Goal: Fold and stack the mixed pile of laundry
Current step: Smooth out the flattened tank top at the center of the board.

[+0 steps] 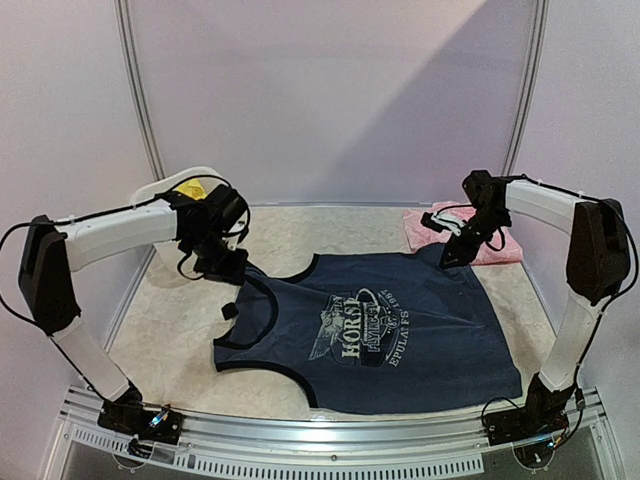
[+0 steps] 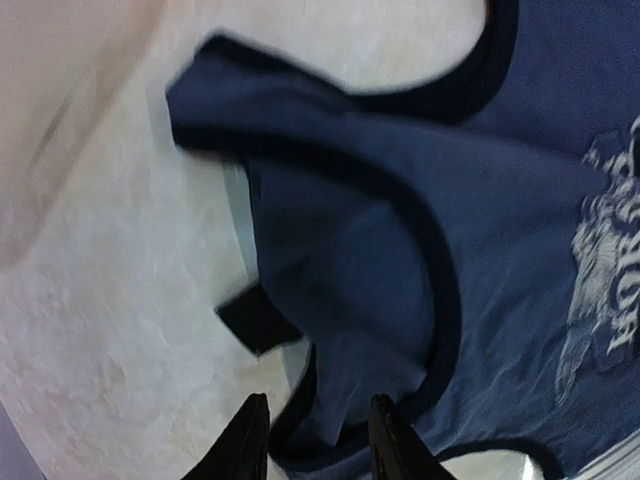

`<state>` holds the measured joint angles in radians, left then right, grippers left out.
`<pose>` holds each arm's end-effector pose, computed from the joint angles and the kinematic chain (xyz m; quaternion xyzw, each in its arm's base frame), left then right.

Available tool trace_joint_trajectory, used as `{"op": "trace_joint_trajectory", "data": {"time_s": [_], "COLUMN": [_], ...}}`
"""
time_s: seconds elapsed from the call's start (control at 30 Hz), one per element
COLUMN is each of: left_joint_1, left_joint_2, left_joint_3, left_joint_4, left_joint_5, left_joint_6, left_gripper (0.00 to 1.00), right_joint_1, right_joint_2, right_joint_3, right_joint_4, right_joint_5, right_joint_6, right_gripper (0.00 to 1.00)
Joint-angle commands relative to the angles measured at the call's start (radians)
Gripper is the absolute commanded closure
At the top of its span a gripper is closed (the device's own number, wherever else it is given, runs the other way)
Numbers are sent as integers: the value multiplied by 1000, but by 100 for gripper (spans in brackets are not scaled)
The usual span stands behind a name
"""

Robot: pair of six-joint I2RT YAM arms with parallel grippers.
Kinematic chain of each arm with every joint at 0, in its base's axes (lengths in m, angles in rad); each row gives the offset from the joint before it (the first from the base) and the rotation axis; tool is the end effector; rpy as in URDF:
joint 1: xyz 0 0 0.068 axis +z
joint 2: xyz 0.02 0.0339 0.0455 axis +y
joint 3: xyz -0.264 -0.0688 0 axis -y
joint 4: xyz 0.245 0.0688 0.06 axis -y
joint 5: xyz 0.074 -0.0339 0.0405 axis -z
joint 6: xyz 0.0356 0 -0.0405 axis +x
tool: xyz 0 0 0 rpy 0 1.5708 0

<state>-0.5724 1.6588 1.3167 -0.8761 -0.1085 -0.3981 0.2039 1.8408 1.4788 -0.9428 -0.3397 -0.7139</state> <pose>0.2811 -0.1765 0.2482 0.0761 0.9801 -0.0345 0.1798 0.3590 0.0863 0.2335 -0.4528 0.8659 0.1292 0.1687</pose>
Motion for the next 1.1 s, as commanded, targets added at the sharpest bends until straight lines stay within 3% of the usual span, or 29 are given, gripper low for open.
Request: {"op": "trace_joint_trajectory", "data": {"time_s": [0.0,0.23,0.67,0.93,1.07], "left_joint_1": [-45,-126,-155,-155,-155], "left_joint_2": [-137,-374,-182,-197,-297], "left_joint_3": [-225,-445,-507,-651,-679], "left_joint_4": [-130,-40,195,161,9], "left_joint_5": [94,230,122,112,38], "left_joint_6": [-82,-228,-233,-348,-411], "left_gripper": [65,65,71,74,74], "right_joint_1": [42,57,72,73,82], "right_joint_2": [47,74,60,34,37], "right_joint_3": [29,32,2,-44,-43], "right_joint_4": [24,27,40,64,63], "right_joint_5": [16,36,12,-1,-9], "right_joint_6": [57,53,71,71,74], "right_gripper": [66,65,65,66,66]}}
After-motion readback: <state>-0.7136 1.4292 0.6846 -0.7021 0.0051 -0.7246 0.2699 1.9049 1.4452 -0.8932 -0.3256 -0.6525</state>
